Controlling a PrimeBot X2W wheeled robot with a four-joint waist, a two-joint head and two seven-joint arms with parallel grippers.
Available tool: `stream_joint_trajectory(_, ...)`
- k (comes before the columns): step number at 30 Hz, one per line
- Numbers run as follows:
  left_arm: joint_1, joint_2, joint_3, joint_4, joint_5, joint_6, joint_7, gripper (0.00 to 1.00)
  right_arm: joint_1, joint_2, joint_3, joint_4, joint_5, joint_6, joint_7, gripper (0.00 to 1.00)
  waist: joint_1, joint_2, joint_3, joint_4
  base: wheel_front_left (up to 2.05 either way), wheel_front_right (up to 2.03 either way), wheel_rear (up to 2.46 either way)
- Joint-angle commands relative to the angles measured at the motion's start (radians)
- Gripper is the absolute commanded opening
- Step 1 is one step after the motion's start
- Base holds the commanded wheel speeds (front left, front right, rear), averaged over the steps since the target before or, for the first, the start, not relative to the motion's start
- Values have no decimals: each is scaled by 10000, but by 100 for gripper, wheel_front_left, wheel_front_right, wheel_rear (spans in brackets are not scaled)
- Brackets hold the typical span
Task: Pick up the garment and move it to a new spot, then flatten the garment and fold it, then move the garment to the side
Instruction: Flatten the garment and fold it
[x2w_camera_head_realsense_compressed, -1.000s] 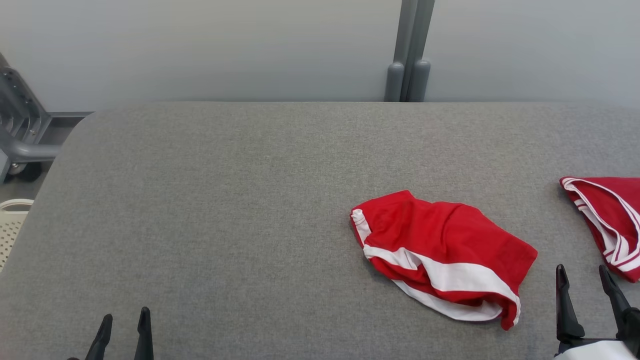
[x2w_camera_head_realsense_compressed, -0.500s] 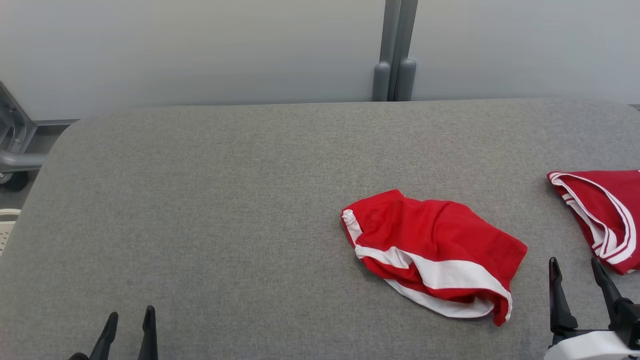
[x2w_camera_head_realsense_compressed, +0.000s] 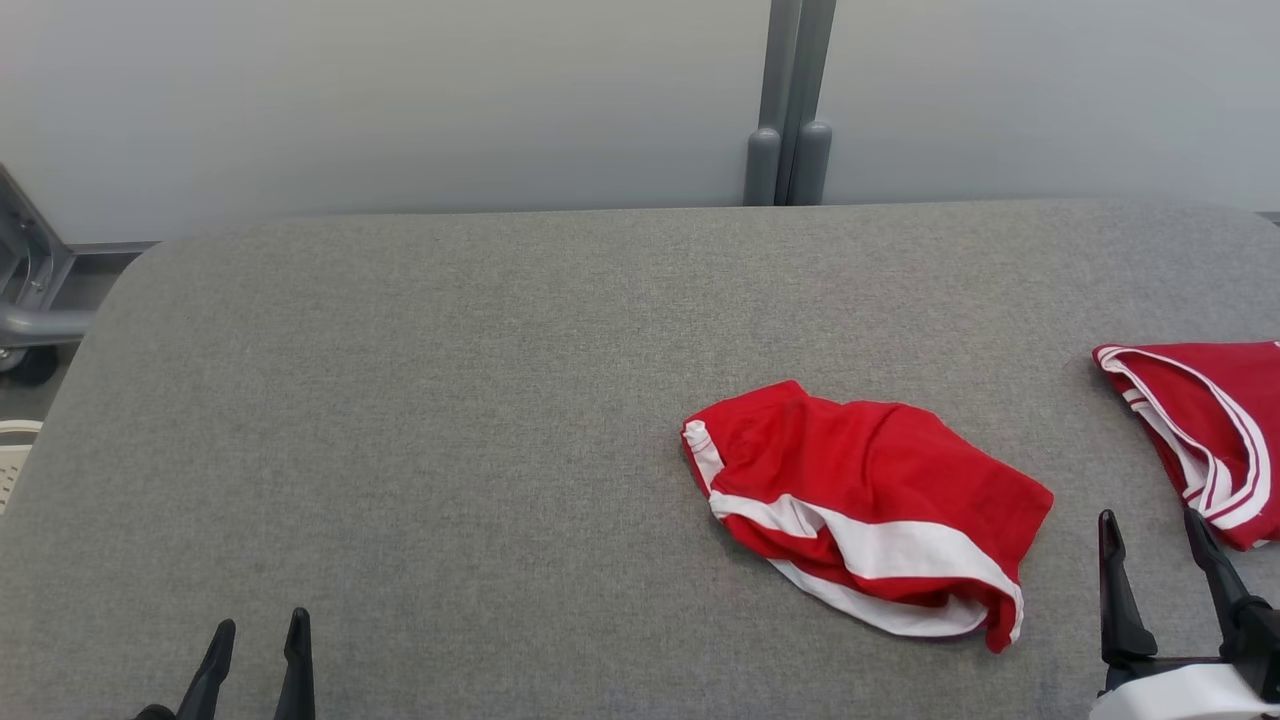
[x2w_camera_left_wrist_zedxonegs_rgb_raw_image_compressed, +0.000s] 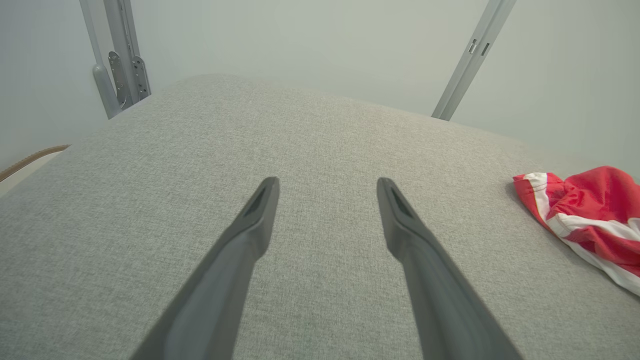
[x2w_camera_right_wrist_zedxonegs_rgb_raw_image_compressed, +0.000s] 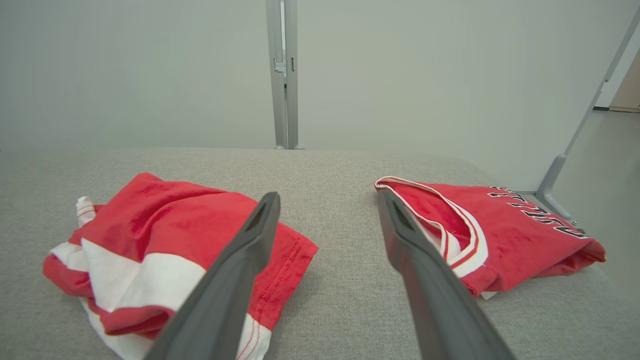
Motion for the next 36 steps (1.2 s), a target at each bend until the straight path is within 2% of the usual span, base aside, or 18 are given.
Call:
stream_joint_trajectory(1,27,53,18,-33,67,-26,-25,100,121,-14,18,-86,5,-7,-32,100,0,0,8,-7,0,0,0)
stream_joint_trajectory(13,-46,4,-91,-63,48,-27,-26,100,224,37,24,-141,49,-7,-32,100,0,0,104,-47,0,0,0)
stream_joint_trajectory(19,-682,165,-1233,-425,180,-27,-26,100,463,122,657,77,587,-7,-32,100,0,0,624,-67,0,0,0)
stream_joint_trajectory(25,-2055,231,-3075,-471,-169,-23,56,100,39,118,1267,1039,1177,-7,-30,100,0,0,1492,-267,0,0,0)
stream_joint_trajectory(32,-3514,196,-5034,-613,-735,-11,1058,100,-734,20,1950,1956,2221,-7,-32,100,0,0,2166,-519,0,0,0)
stream_joint_trajectory(36,-4025,271,-5842,-672,-1122,-11,1603,100,-907,-213,2839,2403,3153,-6,-32,100,0,0,2408,-621,0,0,0)
